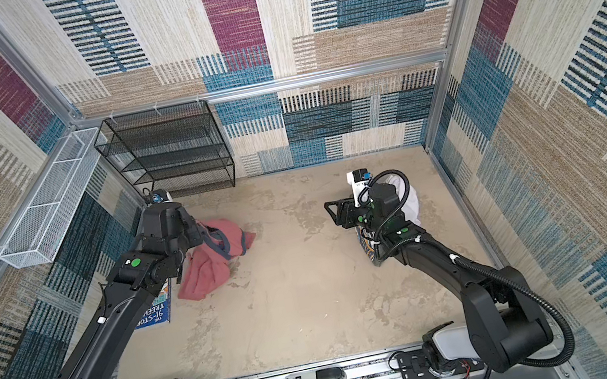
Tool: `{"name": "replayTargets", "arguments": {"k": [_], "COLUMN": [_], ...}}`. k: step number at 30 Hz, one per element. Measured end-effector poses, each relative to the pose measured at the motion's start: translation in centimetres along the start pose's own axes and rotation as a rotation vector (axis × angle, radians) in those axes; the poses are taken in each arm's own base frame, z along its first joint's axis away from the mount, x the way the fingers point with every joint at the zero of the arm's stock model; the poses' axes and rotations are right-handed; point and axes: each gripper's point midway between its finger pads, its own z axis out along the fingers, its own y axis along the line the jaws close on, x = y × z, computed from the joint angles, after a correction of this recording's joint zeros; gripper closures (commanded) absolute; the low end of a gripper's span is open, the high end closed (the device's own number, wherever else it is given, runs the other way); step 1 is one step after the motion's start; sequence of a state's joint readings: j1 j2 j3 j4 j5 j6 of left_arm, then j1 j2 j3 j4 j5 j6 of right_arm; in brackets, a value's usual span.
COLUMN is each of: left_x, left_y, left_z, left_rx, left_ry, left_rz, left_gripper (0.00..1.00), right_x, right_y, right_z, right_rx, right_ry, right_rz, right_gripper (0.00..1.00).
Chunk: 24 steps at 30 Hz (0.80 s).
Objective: Pick out a specific cloth from the pile
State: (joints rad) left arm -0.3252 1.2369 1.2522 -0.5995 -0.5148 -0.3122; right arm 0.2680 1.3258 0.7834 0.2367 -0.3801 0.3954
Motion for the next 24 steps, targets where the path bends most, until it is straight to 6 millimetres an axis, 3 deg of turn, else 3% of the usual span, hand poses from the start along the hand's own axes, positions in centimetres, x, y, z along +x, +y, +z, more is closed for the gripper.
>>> {"name": "replayTargets", "arguments": {"k": [16,24], "left_x": [7.1,9.3], "left_y": [0.6,0.9], "left_z": [5.5,7.6], "left_rx": [-0.063,-0.102], "left_ry": [0.208,0.277], "left_rz": [0.018,0.039], "left_gripper": [1.00,1.00], "right_x": [0.8,1.1], "right_y": [-0.4,-0.5], "right_z": [0.9,1.1], "right_rx": [-0.008,-0.012], "right_ry": [0.033,0.044], "right_rz": [0.015,0.018], "right_gripper": [0.38,0.38]}}
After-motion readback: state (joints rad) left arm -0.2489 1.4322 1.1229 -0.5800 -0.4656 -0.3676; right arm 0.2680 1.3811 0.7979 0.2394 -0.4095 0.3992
